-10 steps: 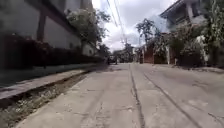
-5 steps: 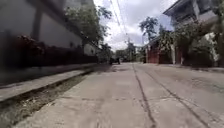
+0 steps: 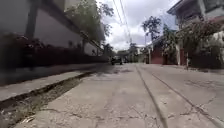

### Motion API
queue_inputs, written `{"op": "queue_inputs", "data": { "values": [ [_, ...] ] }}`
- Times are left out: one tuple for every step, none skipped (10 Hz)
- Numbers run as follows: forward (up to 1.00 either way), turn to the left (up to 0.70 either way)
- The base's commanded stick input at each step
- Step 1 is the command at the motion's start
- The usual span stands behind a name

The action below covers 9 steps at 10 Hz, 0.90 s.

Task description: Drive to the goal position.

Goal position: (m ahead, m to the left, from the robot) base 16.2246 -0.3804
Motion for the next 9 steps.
{"op": "queue_inputs", "data": {
  "values": [
    [1.0,0.0],
    [1.0,0.0],
    [1.0,0.0],
    [1.0,0.0],
    [1.0,0.0],
    [1.0,0.0],
    [1.0,0.0],
    [1.0,0.0],
    [1.0,0.0]
  ]
}}
